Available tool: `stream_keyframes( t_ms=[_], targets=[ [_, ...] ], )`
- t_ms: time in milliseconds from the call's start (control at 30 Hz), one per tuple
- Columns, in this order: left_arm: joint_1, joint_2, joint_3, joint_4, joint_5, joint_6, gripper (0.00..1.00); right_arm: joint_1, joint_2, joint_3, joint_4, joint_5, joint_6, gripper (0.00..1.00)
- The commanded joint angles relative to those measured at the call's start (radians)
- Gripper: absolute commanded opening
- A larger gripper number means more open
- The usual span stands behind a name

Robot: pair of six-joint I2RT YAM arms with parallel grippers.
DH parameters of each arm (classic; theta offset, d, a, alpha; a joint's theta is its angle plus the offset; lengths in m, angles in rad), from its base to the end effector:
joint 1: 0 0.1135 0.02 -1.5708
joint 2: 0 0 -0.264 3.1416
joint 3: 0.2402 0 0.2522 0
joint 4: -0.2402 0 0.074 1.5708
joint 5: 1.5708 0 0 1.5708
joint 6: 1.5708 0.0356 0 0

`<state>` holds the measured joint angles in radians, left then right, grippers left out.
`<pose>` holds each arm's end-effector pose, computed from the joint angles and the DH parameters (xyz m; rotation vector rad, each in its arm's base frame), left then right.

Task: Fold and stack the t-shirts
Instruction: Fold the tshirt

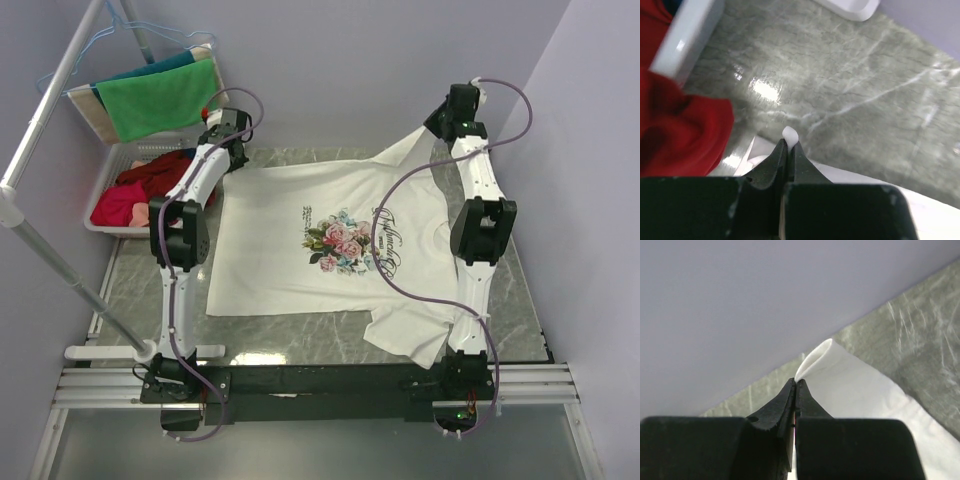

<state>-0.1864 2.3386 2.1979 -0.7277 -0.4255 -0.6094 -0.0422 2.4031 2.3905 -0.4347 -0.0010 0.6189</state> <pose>0.5167 -0.0825 0.2472 -0.6712 2.2453 0.1336 0.5592 -0.0236 0.3007 0.6607 1.9273 0.3656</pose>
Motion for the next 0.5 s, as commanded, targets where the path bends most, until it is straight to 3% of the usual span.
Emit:
stream_keyframes(
  t_ms=[0,467],
  targets=[
    [0.019,0.025,0.072,0.068,0.002,0.017,0.01,-0.002,-0.084,-0.059,0.005,0.004,-0.022,0.0],
    [0.044,-0.031,0.04,0.149,-0.032,0.01,0.01,-0.002,-0.186,-0.234,-0.035,-0.028,-0.015,0.0]
  ],
)
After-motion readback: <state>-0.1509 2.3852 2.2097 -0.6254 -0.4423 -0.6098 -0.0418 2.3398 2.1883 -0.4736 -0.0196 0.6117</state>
